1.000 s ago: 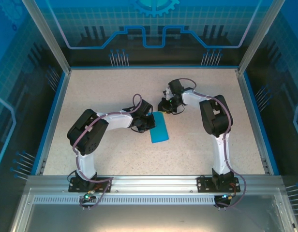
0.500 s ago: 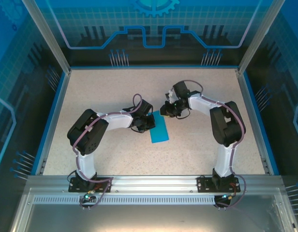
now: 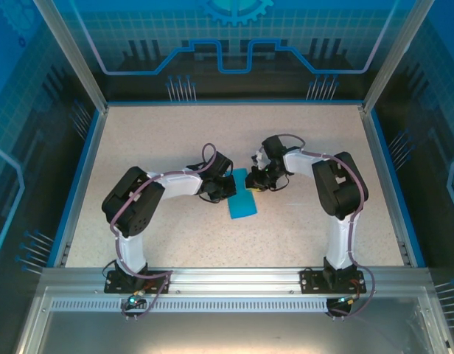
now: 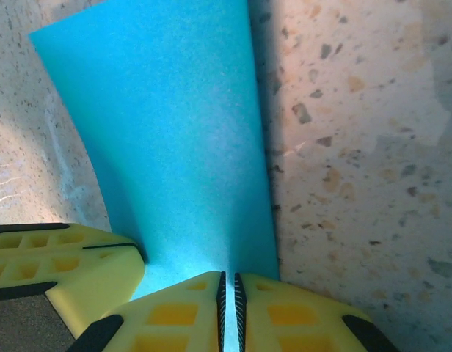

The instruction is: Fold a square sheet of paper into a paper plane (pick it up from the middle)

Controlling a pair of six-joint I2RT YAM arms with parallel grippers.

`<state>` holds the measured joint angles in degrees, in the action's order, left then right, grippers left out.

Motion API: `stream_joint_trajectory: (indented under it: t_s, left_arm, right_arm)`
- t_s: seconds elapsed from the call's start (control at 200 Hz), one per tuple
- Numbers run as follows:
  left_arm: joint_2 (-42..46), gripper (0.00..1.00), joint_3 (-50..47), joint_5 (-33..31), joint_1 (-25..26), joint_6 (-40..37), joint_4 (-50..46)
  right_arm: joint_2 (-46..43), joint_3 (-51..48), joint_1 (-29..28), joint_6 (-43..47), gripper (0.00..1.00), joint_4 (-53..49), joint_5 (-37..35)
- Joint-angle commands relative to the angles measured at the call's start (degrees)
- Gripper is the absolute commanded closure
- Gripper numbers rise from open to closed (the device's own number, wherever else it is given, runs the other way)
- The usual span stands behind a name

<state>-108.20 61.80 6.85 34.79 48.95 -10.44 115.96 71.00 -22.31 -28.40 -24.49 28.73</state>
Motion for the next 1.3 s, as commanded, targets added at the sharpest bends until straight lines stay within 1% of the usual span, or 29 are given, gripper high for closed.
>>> stream_joint_trajectory:
  t_s: [0.0, 0.145, 0.25, 0.385, 0.52, 0.74, 0.84, 1.025, 1.295]
  left_arm:
    - [2.0, 0.91, 0.1, -0.4, 0.8, -1.4, -7.4]
    - [5.5, 0.84, 1.5, 1.7, 0.5, -1.2, -4.9]
    - [6.2, 0.83, 1.6, 1.8, -0.2, -0.2, -3.1]
    - [4.8, 0.87, 1.6, 2.1, -1.5, 1.0, 0.0]
    - [2.6, 0.90, 2.9, 3.8, -1.8, 1.1, 2.8]
    - [0.4, 0.95, 4.6, 2.4, -2.0, 2.9, 5.1]
    - [-0.1, 0.96, 4.5, 1.6, -2.2, 3.6, 6.6]
    - [-2.7, 0.96, 5.7, 2.1, -2.3, 3.8, 6.9]
    - [-4.9, 0.97, 5.3, 1.4, -2.8, 2.6, 6.6]
  right_arm:
    - [1.7, -1.6, -1.3, 1.4, 0.85, -1.1, 0.6]
    - [1.4, -1.7, -3.7, 2.8, 0.85, -0.8, 3.0]
    - [1.3, -1.8, -5.0, 2.7, 0.86, 0.3, 4.2]
    - [1.0, -2.6, -5.3, 1.9, 0.87, 2.5, 5.9]
    - [-0.7, -3.0, -5.2, 2.3, 0.88, 3.3, 7.8]
    - [-2.7, -3.1, -4.2, 3.1, 0.89, 3.0, 11.3]
    - [-4.0, -4.1, -3.6, 3.2, 0.90, 2.5, 11.0]
    - [-6.5, -6.3, -3.2, 2.8, 0.90, 2.7, 10.3]
    - [-4.1, -7.2, -3.3, 2.5, 0.90, 3.0, 8.6]
